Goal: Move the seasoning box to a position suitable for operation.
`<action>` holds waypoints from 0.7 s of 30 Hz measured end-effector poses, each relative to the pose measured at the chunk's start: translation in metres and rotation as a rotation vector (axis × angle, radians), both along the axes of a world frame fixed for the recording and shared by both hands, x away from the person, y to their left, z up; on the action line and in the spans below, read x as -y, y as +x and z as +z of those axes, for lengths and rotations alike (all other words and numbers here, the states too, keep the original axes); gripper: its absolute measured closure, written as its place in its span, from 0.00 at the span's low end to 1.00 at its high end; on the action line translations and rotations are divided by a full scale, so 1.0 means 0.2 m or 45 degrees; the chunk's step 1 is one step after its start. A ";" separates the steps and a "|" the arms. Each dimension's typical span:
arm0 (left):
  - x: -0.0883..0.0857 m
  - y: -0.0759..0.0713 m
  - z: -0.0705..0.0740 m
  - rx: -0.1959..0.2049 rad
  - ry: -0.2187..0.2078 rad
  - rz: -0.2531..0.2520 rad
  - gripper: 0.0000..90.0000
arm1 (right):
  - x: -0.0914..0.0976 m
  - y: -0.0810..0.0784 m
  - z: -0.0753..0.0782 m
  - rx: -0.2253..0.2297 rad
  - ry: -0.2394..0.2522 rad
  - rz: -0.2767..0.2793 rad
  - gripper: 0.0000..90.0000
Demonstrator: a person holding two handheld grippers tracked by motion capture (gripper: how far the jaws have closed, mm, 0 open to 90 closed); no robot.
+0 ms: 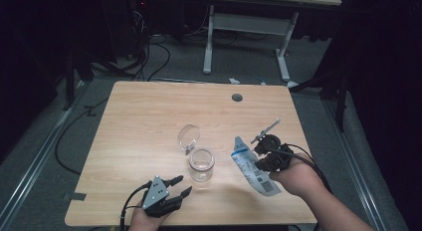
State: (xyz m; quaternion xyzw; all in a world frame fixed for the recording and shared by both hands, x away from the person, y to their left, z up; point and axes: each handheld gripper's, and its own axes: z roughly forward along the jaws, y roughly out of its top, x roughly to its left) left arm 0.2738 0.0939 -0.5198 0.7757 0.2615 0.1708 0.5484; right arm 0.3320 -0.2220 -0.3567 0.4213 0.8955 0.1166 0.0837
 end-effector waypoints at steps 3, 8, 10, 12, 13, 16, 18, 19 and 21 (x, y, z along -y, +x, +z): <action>0.07 -0.01 0.01 -0.009 0.029 -0.035 0.57 | -0.02 0.00 0.00 0.002 0.021 0.004 1.00; 0.21 -0.03 0.03 -0.015 0.056 -0.100 0.57 | -0.04 0.00 0.01 0.009 0.030 0.018 1.00; 0.26 -0.03 0.03 -0.019 0.048 -0.117 0.57 | -0.05 0.00 0.00 0.011 0.033 0.033 1.00; 0.31 -0.02 0.04 -0.025 0.033 -0.141 0.57 | -0.06 0.00 0.01 0.005 0.028 0.022 1.00; 0.34 -0.02 0.05 -0.022 0.028 -0.155 0.57 | -0.07 0.00 0.01 0.011 0.029 0.036 1.00; 0.42 -0.01 0.07 -0.019 0.008 -0.191 0.57 | -0.08 0.00 0.03 0.012 0.022 0.041 1.00; 0.47 0.00 0.07 -0.023 -0.004 -0.211 0.57 | -0.09 0.00 0.04 0.016 0.022 0.043 1.00; 0.48 0.00 0.07 -0.022 -0.010 -0.221 0.57 | -0.10 0.00 0.05 0.013 0.025 0.031 1.00; 0.49 0.00 0.07 -0.020 -0.020 -0.228 0.56 | -0.11 0.00 0.06 0.016 0.020 0.043 1.00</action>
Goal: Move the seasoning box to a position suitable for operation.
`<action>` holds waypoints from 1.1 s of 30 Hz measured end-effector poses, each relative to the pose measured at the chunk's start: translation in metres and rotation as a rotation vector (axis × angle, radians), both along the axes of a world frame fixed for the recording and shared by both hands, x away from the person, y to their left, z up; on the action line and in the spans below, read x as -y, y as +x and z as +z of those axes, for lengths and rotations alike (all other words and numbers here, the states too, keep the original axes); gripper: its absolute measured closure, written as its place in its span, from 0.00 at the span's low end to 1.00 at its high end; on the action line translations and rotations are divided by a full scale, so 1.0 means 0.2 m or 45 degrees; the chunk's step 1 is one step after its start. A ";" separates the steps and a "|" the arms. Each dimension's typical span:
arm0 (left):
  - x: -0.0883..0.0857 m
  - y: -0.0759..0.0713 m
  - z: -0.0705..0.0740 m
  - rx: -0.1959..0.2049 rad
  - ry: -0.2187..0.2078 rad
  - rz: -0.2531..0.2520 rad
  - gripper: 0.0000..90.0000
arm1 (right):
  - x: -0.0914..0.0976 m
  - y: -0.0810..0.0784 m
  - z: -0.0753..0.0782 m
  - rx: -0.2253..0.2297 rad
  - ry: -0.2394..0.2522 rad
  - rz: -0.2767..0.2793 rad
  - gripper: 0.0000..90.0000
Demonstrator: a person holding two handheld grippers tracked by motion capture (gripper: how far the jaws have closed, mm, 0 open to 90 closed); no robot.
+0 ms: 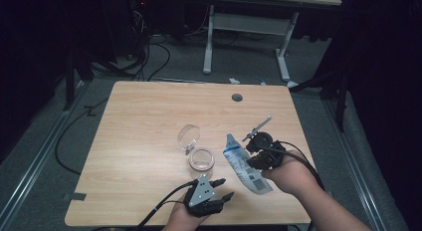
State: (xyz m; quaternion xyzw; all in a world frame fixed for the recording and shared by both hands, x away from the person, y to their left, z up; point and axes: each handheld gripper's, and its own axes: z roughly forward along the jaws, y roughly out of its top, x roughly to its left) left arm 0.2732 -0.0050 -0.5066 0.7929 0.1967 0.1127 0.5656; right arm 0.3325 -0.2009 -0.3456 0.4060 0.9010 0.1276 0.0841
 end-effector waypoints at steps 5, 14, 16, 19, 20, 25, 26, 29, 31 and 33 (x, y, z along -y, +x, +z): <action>-0.03 -0.02 -0.02 -0.009 -0.036 -0.006 0.56 | -0.05 -0.01 0.03 0.004 -0.020 0.009 1.00; -0.04 -0.03 -0.05 0.022 0.004 -0.020 0.52 | -0.12 -0.02 0.05 0.018 0.012 0.035 1.00; -0.03 -0.03 -0.05 0.017 0.004 -0.021 0.51 | -0.13 -0.02 0.05 0.016 0.016 0.042 1.00; -0.01 -0.03 -0.06 0.025 0.016 -0.020 0.50 | -0.14 -0.03 0.04 0.015 0.022 0.051 1.00; -0.01 -0.03 -0.06 0.023 0.019 -0.021 0.49 | -0.14 -0.04 0.04 0.011 0.025 0.057 1.00; 0.01 -0.03 -0.07 0.037 0.029 -0.022 0.47 | -0.15 -0.05 0.03 -0.006 0.033 0.052 1.00; 0.02 -0.03 -0.07 0.037 0.033 -0.024 0.46 | -0.15 -0.06 0.03 -0.007 0.034 0.054 1.00; 0.03 -0.03 -0.08 0.034 0.030 -0.035 0.45 | -0.17 -0.07 0.04 -0.008 0.024 0.059 1.00; 0.03 -0.03 -0.08 0.035 0.028 -0.037 0.45 | -0.19 -0.08 0.04 -0.011 0.024 0.059 1.00; 0.04 -0.04 -0.08 0.038 0.030 -0.042 0.44 | -0.20 -0.09 0.04 -0.012 0.031 0.064 1.00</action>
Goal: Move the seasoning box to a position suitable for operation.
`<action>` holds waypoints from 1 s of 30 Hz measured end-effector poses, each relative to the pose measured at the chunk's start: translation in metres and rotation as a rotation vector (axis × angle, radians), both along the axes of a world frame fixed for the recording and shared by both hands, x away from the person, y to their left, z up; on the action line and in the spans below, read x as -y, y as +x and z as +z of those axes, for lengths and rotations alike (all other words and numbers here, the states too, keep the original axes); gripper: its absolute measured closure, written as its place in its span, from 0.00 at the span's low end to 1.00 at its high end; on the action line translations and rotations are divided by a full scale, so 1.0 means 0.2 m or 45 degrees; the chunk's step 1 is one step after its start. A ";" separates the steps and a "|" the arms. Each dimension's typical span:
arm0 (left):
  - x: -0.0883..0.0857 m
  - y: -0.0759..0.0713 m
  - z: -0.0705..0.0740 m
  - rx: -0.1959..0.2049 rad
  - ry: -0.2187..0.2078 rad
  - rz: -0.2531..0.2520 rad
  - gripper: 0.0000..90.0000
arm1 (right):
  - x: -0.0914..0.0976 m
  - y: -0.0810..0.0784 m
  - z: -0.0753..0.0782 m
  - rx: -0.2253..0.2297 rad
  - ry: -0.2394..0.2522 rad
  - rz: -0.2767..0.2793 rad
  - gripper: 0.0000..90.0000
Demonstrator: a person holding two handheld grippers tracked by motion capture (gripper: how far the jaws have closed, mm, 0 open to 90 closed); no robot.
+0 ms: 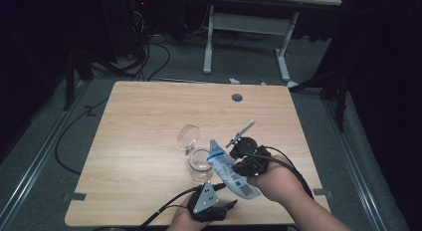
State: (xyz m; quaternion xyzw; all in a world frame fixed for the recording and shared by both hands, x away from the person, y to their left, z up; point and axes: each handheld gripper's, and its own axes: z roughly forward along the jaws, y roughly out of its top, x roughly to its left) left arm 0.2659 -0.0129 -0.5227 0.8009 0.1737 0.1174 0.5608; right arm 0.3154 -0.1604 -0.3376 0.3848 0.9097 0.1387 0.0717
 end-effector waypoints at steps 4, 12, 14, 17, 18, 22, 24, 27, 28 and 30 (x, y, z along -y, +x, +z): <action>0.01 0.00 0.00 0.000 0.009 0.003 0.42 | -0.03 0.00 -0.01 -0.010 0.008 0.008 1.00; 0.03 0.00 -0.01 0.006 0.027 0.048 0.48 | -0.07 0.02 -0.02 -0.016 0.016 0.009 1.00; 0.03 0.01 -0.01 0.018 0.033 0.070 0.51 | -0.07 0.02 -0.03 -0.019 0.021 0.005 1.00; 0.03 0.00 0.00 0.035 0.041 0.095 0.58 | -0.07 0.03 -0.03 -0.021 0.022 -0.004 1.00; 0.03 0.00 0.00 0.043 0.047 0.104 0.60 | -0.07 0.03 -0.03 -0.020 0.019 -0.007 1.00; 0.03 0.00 0.00 0.042 0.047 0.112 0.66 | -0.06 0.03 -0.03 -0.015 0.015 -0.017 1.00; 0.03 0.00 0.01 0.042 0.045 0.112 0.67 | -0.06 0.04 -0.02 -0.013 0.016 -0.026 1.00; 0.03 -0.01 0.02 0.044 0.043 0.113 0.68 | -0.07 0.04 -0.02 -0.014 0.011 -0.033 1.00; 0.04 -0.02 0.03 0.054 0.048 0.116 0.68 | -0.07 0.04 -0.01 -0.008 0.009 -0.027 1.00; 0.06 -0.02 0.05 0.078 0.047 0.113 0.69 | -0.07 0.04 0.00 0.000 0.003 -0.022 1.00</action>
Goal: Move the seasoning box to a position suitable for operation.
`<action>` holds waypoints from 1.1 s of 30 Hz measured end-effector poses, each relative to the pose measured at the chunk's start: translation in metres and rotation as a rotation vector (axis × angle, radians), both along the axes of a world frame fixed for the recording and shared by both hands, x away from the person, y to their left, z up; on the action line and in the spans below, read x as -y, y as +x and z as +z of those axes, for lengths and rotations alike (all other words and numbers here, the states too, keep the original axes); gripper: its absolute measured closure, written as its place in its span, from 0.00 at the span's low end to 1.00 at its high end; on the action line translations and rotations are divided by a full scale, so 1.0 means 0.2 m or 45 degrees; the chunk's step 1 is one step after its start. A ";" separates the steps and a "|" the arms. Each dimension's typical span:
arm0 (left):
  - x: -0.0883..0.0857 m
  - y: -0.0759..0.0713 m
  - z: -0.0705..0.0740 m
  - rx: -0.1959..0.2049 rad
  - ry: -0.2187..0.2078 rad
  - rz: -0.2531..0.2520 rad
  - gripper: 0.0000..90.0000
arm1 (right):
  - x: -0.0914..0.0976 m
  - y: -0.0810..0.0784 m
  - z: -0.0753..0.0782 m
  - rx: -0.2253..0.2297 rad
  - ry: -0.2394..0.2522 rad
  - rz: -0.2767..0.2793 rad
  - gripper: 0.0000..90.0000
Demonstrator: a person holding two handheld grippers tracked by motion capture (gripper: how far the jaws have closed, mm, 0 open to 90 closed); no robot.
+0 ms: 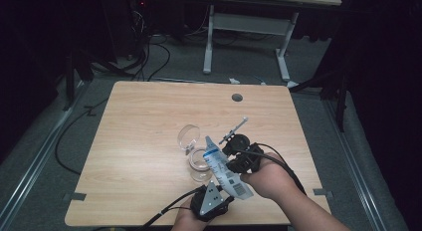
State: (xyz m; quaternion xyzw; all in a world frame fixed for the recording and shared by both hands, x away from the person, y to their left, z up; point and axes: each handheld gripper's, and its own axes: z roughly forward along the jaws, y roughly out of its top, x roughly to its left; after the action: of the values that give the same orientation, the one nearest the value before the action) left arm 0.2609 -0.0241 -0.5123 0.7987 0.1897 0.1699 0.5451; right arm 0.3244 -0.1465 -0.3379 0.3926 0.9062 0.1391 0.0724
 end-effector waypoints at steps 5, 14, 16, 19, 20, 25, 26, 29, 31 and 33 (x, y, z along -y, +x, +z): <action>0.01 0.00 0.04 0.017 -0.007 0.004 0.70 | 0.00 0.01 0.04 0.030 -0.013 0.026 1.00; 0.00 -0.01 0.02 0.000 -0.027 0.005 0.71 | -0.01 0.04 0.01 0.011 -0.013 0.080 1.00; -0.01 0.00 0.02 0.002 -0.026 0.006 0.71 | -0.01 0.05 0.01 0.010 -0.013 0.082 1.00; -0.03 0.00 0.02 0.001 -0.036 0.013 0.71 | -0.01 0.06 0.01 0.010 -0.006 0.082 1.00; -0.03 0.00 0.02 0.002 -0.040 0.014 0.71 | -0.02 0.07 0.01 0.007 0.000 0.079 1.00; -0.06 0.00 0.02 -0.004 -0.048 0.015 0.71 | -0.02 0.08 0.01 0.009 0.006 0.080 1.00; -0.06 0.00 0.02 -0.008 -0.051 0.016 0.71 | -0.02 0.08 0.01 0.009 0.007 0.079 1.00; -0.07 0.00 0.02 -0.010 -0.050 0.018 0.71 | -0.02 0.10 0.00 0.010 0.007 0.078 1.00; -0.07 0.00 0.02 -0.007 -0.047 0.022 0.71 | -0.03 0.11 0.00 0.009 -0.001 0.081 1.00; -0.07 -0.01 0.03 -0.005 -0.045 0.025 0.71 | -0.03 0.11 -0.01 0.010 -0.005 0.078 1.00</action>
State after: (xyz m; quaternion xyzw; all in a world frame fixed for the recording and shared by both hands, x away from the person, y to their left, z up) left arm 0.2597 -0.0101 -0.5071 0.7875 0.2014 0.1703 0.5571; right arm 0.3460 -0.1397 -0.3389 0.3639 0.9178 0.1409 0.0726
